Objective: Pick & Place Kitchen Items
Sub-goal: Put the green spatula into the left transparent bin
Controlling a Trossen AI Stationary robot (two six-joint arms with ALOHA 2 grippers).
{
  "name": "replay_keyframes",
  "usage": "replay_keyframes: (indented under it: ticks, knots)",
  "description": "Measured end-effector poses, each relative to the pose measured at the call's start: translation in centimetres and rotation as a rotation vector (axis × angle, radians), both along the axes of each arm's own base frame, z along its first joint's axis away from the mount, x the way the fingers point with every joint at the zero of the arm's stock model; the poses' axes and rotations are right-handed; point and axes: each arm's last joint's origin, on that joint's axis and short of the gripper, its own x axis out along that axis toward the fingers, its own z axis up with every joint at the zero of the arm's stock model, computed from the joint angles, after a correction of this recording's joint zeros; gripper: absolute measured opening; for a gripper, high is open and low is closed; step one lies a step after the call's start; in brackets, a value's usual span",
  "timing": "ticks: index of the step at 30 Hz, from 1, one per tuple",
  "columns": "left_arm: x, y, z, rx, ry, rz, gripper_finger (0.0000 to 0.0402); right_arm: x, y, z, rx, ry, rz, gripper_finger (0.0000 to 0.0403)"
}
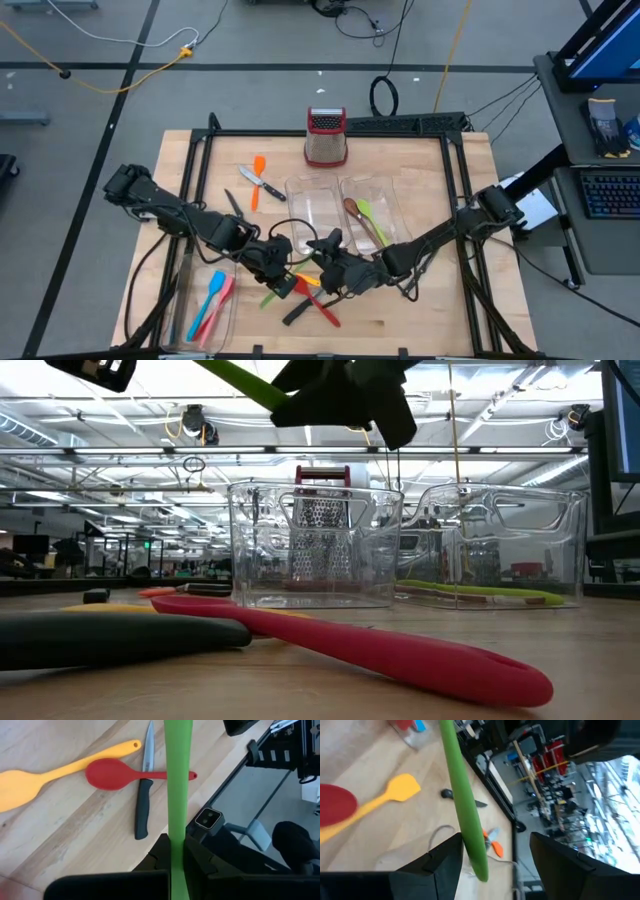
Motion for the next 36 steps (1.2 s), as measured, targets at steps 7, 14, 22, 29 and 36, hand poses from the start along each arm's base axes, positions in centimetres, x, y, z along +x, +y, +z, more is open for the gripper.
replay_keyframes:
  ticks: [7, 14, 22, 29, 36]
  knots:
    - [0.4, 0.8, 0.0, -0.010, 0.005, 0.037, 0.0010, 0.2, -0.1, -0.1, 0.051, 0.003, 0.049, 0.0222]
    - [0.8, 1.7, 0.1, -0.028, 0.002, 0.060, 0.0010, 0.2, -0.3, -0.1, 0.074, 0.000, 0.034, 0.0218]
    - [1.0, 2.0, 0.1, -0.045, 0.004, 0.061, 0.0010, 0.7, -1.4, -0.2, 0.163, -0.016, 0.023, 0.0166]
    - [1.0, 2.0, 0.1, -0.041, 0.001, 0.050, 0.0010, 0.9, -1.8, -0.4, 0.243, -0.014, 0.022, 0.0106]
    - [0.9, 2.0, 0.1, -0.033, 0.000, 0.021, 0.0010, 0.7, -1.5, -0.9, 0.310, 0.051, 0.096, 0.0025]
